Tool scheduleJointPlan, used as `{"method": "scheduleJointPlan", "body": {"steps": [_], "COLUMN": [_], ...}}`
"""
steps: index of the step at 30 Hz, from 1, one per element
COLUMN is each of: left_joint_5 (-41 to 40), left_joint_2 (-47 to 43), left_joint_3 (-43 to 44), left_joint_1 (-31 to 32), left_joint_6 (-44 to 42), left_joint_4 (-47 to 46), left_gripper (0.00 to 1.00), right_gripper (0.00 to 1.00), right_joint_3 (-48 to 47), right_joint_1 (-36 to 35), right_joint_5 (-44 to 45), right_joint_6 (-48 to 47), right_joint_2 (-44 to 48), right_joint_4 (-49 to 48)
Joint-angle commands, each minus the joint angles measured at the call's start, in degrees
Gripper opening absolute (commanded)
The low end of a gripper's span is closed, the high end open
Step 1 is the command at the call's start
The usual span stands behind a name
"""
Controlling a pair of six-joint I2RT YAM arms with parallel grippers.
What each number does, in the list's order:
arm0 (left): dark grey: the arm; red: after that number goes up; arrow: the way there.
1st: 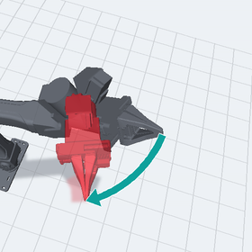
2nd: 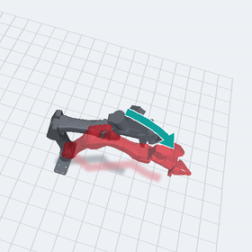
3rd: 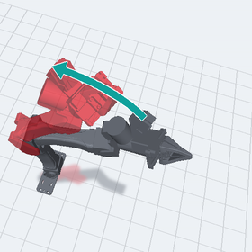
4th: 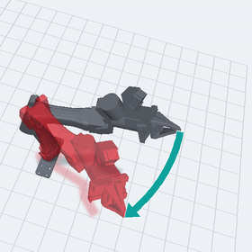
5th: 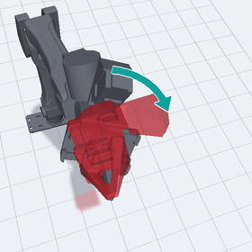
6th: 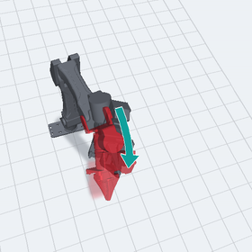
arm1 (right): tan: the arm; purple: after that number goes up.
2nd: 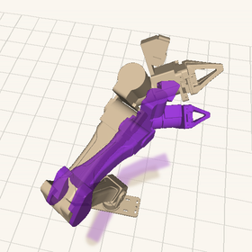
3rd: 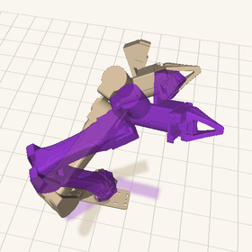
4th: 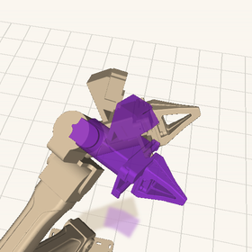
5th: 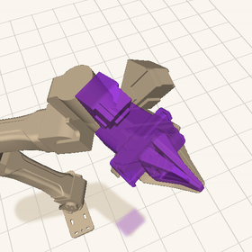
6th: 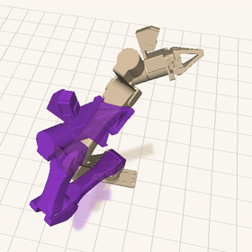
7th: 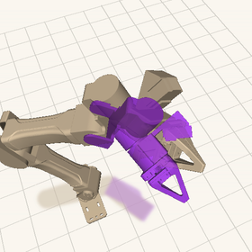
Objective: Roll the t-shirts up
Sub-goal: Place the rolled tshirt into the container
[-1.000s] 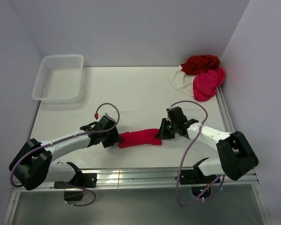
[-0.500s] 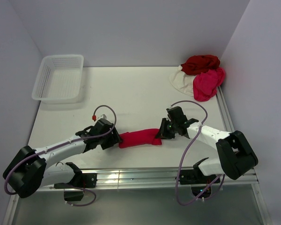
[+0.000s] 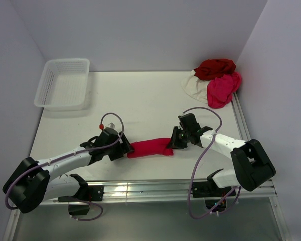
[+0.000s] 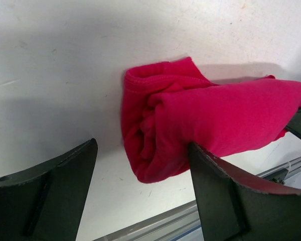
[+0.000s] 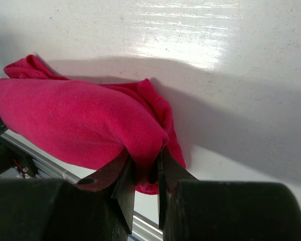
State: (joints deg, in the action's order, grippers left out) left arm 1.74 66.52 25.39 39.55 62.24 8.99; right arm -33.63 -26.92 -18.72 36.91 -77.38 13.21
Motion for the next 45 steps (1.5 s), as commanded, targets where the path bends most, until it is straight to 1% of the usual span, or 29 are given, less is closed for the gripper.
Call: {"method": "scheduleJointPlan", "body": {"steps": [1,8,9,12,16,19,22,23,25,26,28,29,32,35,40,42,45], "left_joint_5": [2.1,4.1,4.2,5.0,5.8,6.0,5.7,5.4,4.9,4.7,3.8,3.8,3.2,2.7,1.6,0.7,0.0], "left_joint_2": [1.6,3.4,4.5,6.4,7.7,9.4,10.8,11.1,11.6,11.9,12.6,13.0,13.5,13.4,13.3,13.1,12.5], "left_joint_3": [-0.3,-3.0,-3.3,-4.6,-6.8,-7.2,-6.6,-6.1,-5.2,-4.1,-2.7,-1.6,0.3,1.2,2.8,3.8,4.5], "left_joint_1": [-0.3,-1.7,-1.8,-2.5,-3.6,-4.0,-4.0,-4.0,-4.0,-4.0,-4.0,-4.0,-3.9,-3.9,-3.9,-3.9,-3.9], "left_joint_6": [0.2,1.2,1.3,1.8,3.1,3.5,3.1,2.7,2.2,1.5,0.3,-1.0,-2.6,-3.3,-4.6,-5.2,-5.8], "left_joint_4": [-3.5,-8.5,-10.7,-12.6,-17.3,-18.3,-18.1,-17.7,-16.6,-15.9,-13.7,-12.3,-10.1,-9.2,-3.5,-1.7,0.8], "left_gripper": [0.8,0.78,0.78,0.78,0.75,0.66,0.51,0.43,0.35,0.29,0.25,0.19,0.09,0.06,0.04,0.0,0.0], "right_gripper": [0.0,0.0,0.0,0.0,0.0,0.0,0.0,0.0,0.0,0.0,0.0,0.0,0.0,0.0,0.0,0.0,0.0], "right_joint_3": [-0.2,-0.7,-0.7,-0.6,-0.4,-0.4,-0.2,-0.2,-0.1,0.0,0.0,0.1,0.0,0.1,-0.4,-0.3,0.1], "right_joint_1": [0.0,0.1,0.1,0.1,0.1,0.0,0.0,0.1,0.1,0.1,0.1,0.0,0.1,0.0,0.1,0.0,0.1], "right_joint_5": [1.4,1.1,1.0,0.4,0.0,0.1,0.1,0.1,0.2,0.2,-0.1,-0.3,-0.6,-0.3,0.9,1.3,1.6], "right_joint_6": [-1.0,-1.0,-1.0,-0.8,-0.7,-1.0,-1.3,-1.4,-1.6,-1.7,-1.7,-1.7,-1.5,-1.3,-1.3,-1.5,-1.4], "right_joint_2": [-2.2,-2.5,-2.5,-2.7,-3.0,-3.4,-3.5,-3.6,-3.9,-4.1,-4.7,-5.1,-6.7,-8.0,-9.0,-9.0,-9.3], "right_joint_4": [0.9,1.0,0.9,0.4,0.0,0.1,0.1,0.1,0.1,-0.1,-0.2,-0.6,-0.8,-0.9,-0.3,-0.1,-0.6]}}
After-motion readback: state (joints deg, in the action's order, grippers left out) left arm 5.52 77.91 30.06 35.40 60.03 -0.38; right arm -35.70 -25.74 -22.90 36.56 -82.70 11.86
